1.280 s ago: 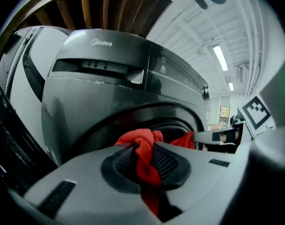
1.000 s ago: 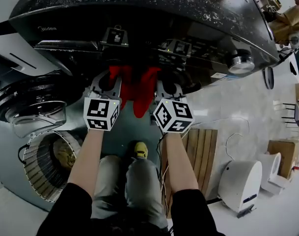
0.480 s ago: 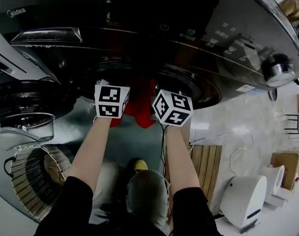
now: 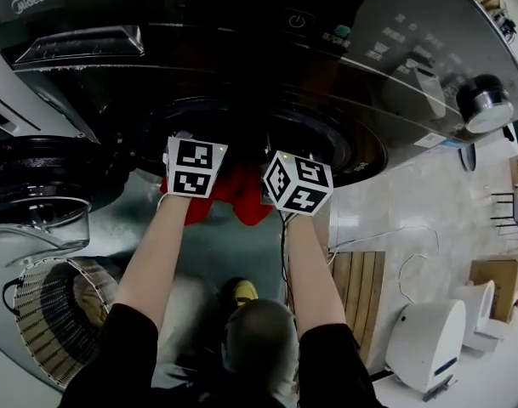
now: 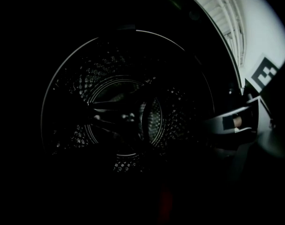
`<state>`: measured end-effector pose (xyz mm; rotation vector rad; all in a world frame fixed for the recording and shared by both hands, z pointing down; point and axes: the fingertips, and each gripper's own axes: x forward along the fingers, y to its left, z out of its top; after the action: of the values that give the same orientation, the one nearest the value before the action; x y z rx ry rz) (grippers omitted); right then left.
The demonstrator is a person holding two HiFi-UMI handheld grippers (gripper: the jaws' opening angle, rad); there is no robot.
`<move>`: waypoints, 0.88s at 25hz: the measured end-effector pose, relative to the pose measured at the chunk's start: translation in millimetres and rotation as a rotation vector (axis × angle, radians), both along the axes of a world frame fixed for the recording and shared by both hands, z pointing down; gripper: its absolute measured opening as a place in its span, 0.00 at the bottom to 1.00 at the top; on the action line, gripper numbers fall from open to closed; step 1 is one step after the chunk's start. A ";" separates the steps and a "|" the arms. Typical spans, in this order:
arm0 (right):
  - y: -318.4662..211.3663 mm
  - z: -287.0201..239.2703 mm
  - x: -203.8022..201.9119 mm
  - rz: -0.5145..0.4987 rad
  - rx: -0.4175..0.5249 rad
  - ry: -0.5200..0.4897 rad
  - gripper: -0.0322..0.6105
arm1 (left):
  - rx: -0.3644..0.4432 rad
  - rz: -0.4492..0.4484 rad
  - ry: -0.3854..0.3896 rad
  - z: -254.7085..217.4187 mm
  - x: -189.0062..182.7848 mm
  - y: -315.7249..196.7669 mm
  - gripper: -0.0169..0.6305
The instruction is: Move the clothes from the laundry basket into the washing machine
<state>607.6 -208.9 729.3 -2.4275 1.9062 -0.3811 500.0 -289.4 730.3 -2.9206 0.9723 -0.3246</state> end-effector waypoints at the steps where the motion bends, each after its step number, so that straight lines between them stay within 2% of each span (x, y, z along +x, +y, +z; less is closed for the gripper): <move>1: 1.0 -1.4 -0.7 -0.002 0.004 -0.001 0.41 | -0.002 0.002 0.006 -1.7 -1.6 -0.1 0.55; 8: 9.1 -0.9 -19.5 -0.038 -0.008 0.003 0.39 | -0.012 0.016 0.038 -5.6 -12.9 15.8 0.53; 11: 15.2 -4.1 -26.9 -0.046 -0.022 0.018 0.31 | -0.019 0.012 0.035 -8.3 -17.8 25.9 0.41; 12: 18.6 -6.8 -29.0 -0.045 -0.026 0.020 0.27 | -0.027 0.011 0.029 -8.6 -20.1 30.6 0.33; 13: 22.0 -10.2 -31.0 -0.045 -0.030 0.017 0.21 | -0.044 0.005 0.028 -8.9 -23.0 34.2 0.27; 16: 29.3 -23.7 -36.3 -0.049 -0.040 -0.002 0.14 | -0.110 -0.037 0.049 -15.4 -33.8 38.5 0.08; 17: 32.6 -28.8 -38.2 -0.049 -0.048 -0.002 0.11 | -0.122 -0.043 0.051 -20.1 -36.8 41.2 0.04; 18: 37.3 -34.0 -40.2 -0.049 -0.058 0.002 0.06 | -0.130 -0.042 0.049 -25.4 -39.1 46.1 0.04; 22: 63.2 -55.3 -49.3 -0.061 -0.104 0.001 0.06 | -0.153 -0.007 0.049 -51.7 -44.1 74.3 0.04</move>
<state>558.3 -145.8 674.1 -2.4363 2.0136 -0.4930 455.9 -215.1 678.6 -3.0772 1.0077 -0.3437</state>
